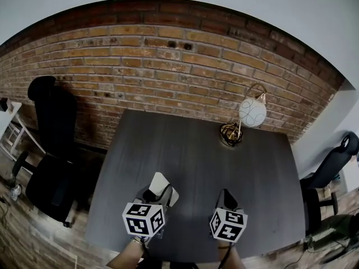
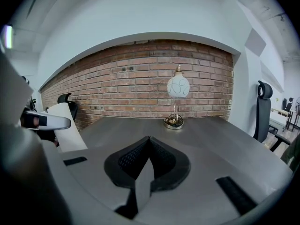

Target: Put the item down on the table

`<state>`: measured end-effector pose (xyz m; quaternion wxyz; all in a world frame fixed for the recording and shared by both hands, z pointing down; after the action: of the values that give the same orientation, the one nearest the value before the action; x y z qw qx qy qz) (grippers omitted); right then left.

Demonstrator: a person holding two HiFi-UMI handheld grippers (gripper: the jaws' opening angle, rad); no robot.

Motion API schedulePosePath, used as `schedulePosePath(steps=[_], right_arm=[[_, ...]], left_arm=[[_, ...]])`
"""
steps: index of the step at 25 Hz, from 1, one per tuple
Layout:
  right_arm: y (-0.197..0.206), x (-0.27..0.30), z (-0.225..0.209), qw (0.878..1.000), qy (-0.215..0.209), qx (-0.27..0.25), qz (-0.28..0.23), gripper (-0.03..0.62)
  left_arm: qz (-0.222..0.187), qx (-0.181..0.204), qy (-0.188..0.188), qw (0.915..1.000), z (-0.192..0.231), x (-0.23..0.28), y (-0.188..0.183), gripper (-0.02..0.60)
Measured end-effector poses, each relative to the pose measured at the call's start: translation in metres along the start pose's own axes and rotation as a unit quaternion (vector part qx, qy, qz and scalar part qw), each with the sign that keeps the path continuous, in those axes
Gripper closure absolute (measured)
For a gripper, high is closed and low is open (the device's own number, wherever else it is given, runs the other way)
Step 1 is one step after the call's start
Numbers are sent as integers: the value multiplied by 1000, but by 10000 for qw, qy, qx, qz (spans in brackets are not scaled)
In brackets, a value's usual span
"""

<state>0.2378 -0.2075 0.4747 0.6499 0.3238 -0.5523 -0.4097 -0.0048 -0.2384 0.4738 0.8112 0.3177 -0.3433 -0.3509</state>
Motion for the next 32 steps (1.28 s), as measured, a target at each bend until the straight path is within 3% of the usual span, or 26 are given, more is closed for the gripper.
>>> schedulePosePath(steps=[15,26,32], right_arm=[[27,50,-21,9995,-138,158,231,562],[35,100,-22,9986,-300,179,407,562],[44,115,-19,9974,-375,291,534,562]], left_arm=[[127,26,-76,9999,-2,69,7,417],[77,-496,-139,9986,11,126,8,417],[-153,-1042,-178,9943,16,144,8,417]])
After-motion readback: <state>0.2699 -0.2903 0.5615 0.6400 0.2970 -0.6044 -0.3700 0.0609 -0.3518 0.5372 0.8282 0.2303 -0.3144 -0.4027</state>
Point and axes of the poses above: the fingertips, and each gripper's own axes: x forward along the fingers, z to its left, y out of its underside, the point moved 6 cm from there along -x, backward along the fingers, and after that the axes turned 12 degrees about -x, right-handed, at the moved point
